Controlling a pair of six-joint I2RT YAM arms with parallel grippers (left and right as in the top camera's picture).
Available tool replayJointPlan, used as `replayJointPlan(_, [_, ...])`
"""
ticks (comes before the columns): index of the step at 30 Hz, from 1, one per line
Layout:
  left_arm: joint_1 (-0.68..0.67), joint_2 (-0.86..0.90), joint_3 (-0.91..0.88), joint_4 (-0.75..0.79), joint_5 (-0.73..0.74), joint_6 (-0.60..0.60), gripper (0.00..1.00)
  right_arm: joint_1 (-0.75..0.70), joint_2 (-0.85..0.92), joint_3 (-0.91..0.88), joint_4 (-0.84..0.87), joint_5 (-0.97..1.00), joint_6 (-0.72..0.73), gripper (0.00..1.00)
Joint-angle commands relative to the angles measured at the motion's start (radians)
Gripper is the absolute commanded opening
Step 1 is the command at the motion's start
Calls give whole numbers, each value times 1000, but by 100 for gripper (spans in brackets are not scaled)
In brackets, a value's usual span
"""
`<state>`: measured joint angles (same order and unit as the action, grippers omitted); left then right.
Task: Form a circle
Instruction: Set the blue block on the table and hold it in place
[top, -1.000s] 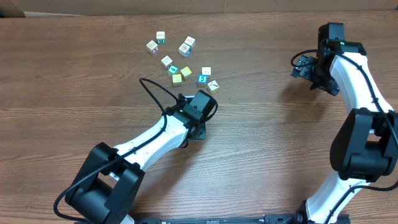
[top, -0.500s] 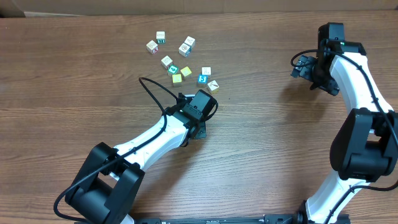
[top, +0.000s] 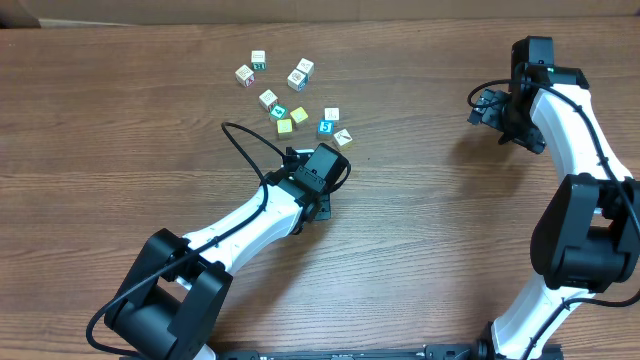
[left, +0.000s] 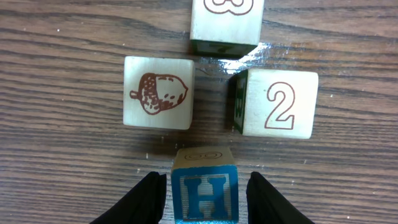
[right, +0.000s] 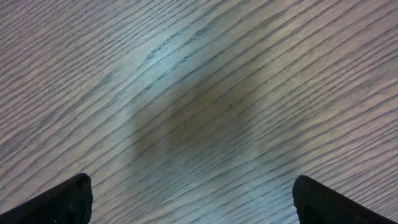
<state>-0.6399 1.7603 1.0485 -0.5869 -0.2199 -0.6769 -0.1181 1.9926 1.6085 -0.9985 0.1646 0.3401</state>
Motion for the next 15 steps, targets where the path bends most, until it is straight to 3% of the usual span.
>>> replayJointPlan(1, [7,7,0,-7,25,4,39,-1,-25,21,2,11,-1,100])
replayJointPlan(15, [8,7,0,-2,29,13,29,-1,-25,21,2,11,-1,100])
